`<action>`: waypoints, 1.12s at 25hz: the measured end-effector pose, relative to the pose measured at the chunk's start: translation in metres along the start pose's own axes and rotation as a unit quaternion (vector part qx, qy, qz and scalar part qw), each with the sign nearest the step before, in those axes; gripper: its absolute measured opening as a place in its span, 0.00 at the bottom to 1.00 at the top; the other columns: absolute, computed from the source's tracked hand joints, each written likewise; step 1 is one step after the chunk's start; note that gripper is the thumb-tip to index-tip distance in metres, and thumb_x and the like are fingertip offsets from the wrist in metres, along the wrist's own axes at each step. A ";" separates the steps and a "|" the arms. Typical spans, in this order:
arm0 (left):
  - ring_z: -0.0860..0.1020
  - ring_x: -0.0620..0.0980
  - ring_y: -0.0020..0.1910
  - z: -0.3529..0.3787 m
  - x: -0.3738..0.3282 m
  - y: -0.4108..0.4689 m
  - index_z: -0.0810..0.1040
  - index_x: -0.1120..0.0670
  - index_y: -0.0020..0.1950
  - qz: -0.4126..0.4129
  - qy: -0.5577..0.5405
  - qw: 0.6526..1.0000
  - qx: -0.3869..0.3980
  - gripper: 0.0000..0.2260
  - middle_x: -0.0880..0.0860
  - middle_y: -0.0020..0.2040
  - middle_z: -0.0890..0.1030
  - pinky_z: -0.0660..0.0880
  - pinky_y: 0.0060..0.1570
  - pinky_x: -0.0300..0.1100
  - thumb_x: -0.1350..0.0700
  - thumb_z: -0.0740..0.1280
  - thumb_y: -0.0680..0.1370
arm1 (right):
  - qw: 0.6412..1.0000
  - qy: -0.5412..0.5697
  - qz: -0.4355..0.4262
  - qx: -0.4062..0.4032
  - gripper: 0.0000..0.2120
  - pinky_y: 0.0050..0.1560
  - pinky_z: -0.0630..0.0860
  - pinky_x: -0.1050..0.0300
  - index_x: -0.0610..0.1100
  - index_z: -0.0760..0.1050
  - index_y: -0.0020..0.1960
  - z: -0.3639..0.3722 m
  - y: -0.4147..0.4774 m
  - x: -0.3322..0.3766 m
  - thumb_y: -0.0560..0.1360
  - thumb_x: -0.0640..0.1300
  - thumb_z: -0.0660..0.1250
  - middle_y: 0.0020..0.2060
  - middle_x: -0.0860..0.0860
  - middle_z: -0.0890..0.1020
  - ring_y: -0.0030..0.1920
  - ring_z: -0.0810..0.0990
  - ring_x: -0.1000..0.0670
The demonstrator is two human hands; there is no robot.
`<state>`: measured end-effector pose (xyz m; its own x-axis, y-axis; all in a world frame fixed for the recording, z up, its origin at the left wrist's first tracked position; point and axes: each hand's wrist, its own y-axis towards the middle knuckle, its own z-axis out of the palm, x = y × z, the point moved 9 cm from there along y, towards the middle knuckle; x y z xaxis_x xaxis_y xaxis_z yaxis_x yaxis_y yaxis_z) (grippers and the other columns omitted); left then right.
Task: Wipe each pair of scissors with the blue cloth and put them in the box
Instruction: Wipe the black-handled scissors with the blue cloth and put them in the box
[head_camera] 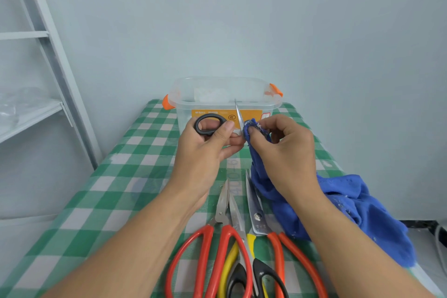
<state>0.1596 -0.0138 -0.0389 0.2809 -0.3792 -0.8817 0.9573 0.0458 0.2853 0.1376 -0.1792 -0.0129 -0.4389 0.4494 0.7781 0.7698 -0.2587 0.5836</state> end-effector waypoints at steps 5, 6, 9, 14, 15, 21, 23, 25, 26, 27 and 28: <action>0.84 0.56 0.44 0.000 -0.005 -0.001 0.73 0.62 0.53 0.017 0.025 1.000 -0.002 0.06 0.64 0.44 0.80 0.83 0.49 0.47 0.65 0.68 0.79 | 1.000 -0.004 0.003 -0.027 0.09 0.34 0.70 0.59 0.47 0.77 0.37 -0.003 0.000 -0.001 0.74 0.43 0.74 0.30 0.55 0.78 0.32 0.72 0.54; 0.84 0.56 0.43 -0.002 -0.005 0.000 0.73 0.61 0.53 0.017 0.022 1.000 -0.005 0.05 0.62 0.43 0.80 0.83 0.49 0.48 0.64 0.68 0.79 | 0.999 0.000 0.012 -0.038 0.09 0.35 0.71 0.59 0.47 0.77 0.37 -0.007 0.001 -0.004 0.74 0.42 0.74 0.30 0.55 0.78 0.32 0.73 0.55; 0.83 0.57 0.42 -0.009 -0.003 0.005 0.73 0.61 0.53 -0.002 -0.003 1.000 -0.017 0.05 0.60 0.42 0.79 0.83 0.49 0.51 0.64 0.68 0.80 | 0.996 -0.005 0.053 -0.073 0.08 0.37 0.71 0.61 0.47 0.78 0.38 -0.024 0.008 -0.019 0.74 0.42 0.73 0.31 0.56 0.79 0.32 0.74 0.57; 0.84 0.56 0.40 -0.011 0.001 0.007 0.74 0.60 0.47 -0.036 -0.034 0.998 -0.026 0.04 0.59 0.39 0.81 0.82 0.46 0.48 0.63 0.68 0.79 | 0.984 0.114 0.069 -0.118 0.08 0.37 0.72 0.65 0.47 0.78 0.39 -0.043 0.011 -0.020 0.77 0.41 0.71 0.28 0.61 0.78 0.31 0.74 0.60; 0.84 0.56 0.40 -0.012 0.001 0.007 0.73 0.59 0.46 -0.038 -0.037 0.998 -0.028 0.05 0.58 0.38 0.82 0.82 0.46 0.48 0.63 0.68 0.79 | 0.986 0.124 0.056 -0.099 0.08 0.37 0.72 0.66 0.47 0.79 0.40 -0.036 0.009 -0.015 0.77 0.40 0.71 0.30 0.60 0.79 0.33 0.74 0.59; 0.84 0.56 0.42 -0.005 0.004 0.002 0.73 0.59 0.46 -0.051 -0.046 0.997 -0.018 0.05 0.62 0.41 0.81 0.82 0.47 0.48 0.63 0.68 0.79 | 0.995 -0.032 -0.075 -0.062 0.03 0.53 0.67 0.65 0.54 0.79 0.47 0.000 -0.005 0.008 0.74 0.52 0.71 0.48 0.56 0.74 0.54 0.71 0.53; 0.84 0.57 0.42 -0.003 0.006 0.000 0.74 0.58 0.44 -0.061 -0.056 0.996 -0.013 0.05 0.61 0.40 0.82 0.82 0.47 0.48 0.63 0.68 0.80 | 0.996 -0.031 -0.057 -0.059 0.06 0.55 0.66 0.67 0.54 0.78 0.49 0.003 -0.004 0.002 0.74 0.53 0.71 0.51 0.54 0.73 0.56 0.70 0.53; 0.84 0.56 0.42 -0.001 0.006 -0.001 0.75 0.58 0.43 -0.069 -0.064 0.995 -0.011 0.07 0.59 0.37 0.82 0.82 0.47 0.48 0.63 0.68 0.80 | 0.998 -0.003 -0.021 -0.055 0.07 0.53 0.67 0.68 0.56 0.75 0.48 0.003 -0.004 -0.004 0.75 0.51 0.73 0.51 0.56 0.73 0.54 0.72 0.56; 0.84 0.56 0.42 0.000 0.006 -0.001 0.75 0.58 0.42 -0.071 -0.065 0.995 -0.009 0.07 0.59 0.37 0.82 0.82 0.47 0.48 0.63 0.68 0.80 | 0.998 0.012 -0.005 -0.058 0.08 0.51 0.67 0.70 0.56 0.75 0.47 0.002 -0.004 -0.006 0.75 0.50 0.74 0.50 0.57 0.73 0.52 0.73 0.59; 0.84 0.57 0.42 0.001 0.006 -0.001 0.74 0.59 0.42 -0.071 -0.064 0.995 -0.007 0.07 0.59 0.36 0.82 0.82 0.47 0.48 0.63 0.67 0.80 | 0.998 0.023 0.008 -0.066 0.08 0.49 0.67 0.72 0.56 0.75 0.48 0.000 -0.004 -0.008 0.75 0.49 0.74 0.50 0.57 0.73 0.49 0.73 0.61; 0.84 0.57 0.42 0.002 0.006 -0.001 0.74 0.59 0.43 -0.071 -0.064 0.995 -0.006 0.07 0.59 0.36 0.82 0.82 0.47 0.48 0.63 0.67 0.80 | 0.996 0.033 0.019 -0.076 0.08 0.47 0.67 0.72 0.55 0.75 0.49 -0.003 -0.004 -0.010 0.74 0.49 0.74 0.51 0.56 0.73 0.47 0.73 0.61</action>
<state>0.1605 -0.0174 -0.0434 0.1327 -0.4971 -0.8575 0.9877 -0.0063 0.1565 0.1374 -0.1847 -0.0221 -0.4444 0.3809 0.8108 0.7098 -0.4025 0.5781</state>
